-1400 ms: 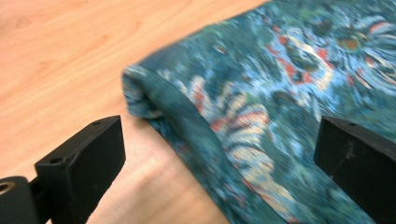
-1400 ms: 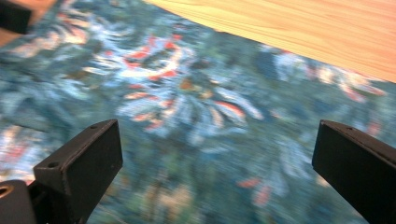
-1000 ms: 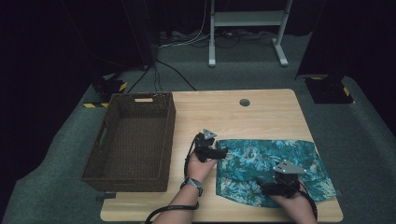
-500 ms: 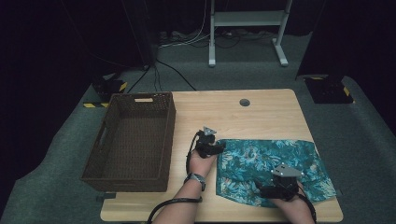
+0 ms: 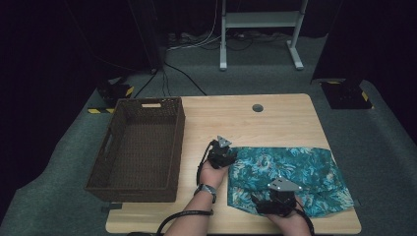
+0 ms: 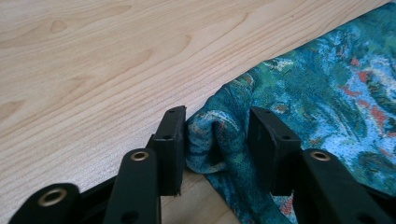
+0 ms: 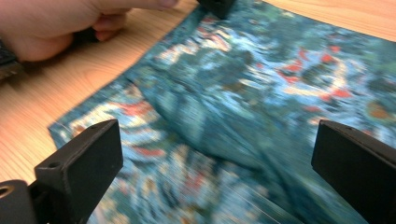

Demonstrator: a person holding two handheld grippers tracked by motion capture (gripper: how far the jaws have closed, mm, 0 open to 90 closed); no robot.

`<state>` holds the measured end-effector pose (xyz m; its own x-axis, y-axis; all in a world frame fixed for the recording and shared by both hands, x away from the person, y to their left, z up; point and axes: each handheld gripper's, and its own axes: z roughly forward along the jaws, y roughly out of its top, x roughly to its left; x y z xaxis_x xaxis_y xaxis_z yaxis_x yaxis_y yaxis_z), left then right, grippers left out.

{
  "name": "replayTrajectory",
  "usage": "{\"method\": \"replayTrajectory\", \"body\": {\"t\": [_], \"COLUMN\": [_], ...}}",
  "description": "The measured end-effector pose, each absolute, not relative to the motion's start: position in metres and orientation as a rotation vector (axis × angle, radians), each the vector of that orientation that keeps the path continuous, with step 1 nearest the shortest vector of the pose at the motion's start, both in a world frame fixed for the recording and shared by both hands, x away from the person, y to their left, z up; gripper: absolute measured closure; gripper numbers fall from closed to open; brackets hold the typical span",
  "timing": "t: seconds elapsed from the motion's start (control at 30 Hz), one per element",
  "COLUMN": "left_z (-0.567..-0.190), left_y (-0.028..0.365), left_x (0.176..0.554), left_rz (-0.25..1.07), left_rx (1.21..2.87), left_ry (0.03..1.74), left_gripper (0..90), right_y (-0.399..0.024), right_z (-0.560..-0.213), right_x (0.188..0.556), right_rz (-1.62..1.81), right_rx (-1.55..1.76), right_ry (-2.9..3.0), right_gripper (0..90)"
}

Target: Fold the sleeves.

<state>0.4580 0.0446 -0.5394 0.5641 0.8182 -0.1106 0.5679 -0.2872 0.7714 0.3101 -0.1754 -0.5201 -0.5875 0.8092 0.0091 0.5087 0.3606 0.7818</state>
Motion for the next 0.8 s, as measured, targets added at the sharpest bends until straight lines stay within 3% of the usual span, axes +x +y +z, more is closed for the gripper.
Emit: {"method": "replayTrajectory", "body": {"t": [0.43,0.8], "left_z": [-0.54,-0.54], "left_y": [0.045,0.045], "left_x": [0.461,0.46], "left_rz": [0.36,0.363], "left_rx": [1.984,1.987], "left_ry": [1.096,1.096], "left_gripper": [70.1,70.8], "right_y": [-0.126,-0.1], "right_z": [-0.523,-0.53], "right_x": [0.311,0.311], "right_rz": [1.064,1.021], "right_rx": [1.098,1.048], "right_ry": [2.276,2.326], "right_gripper": [11.1,14.4]}}
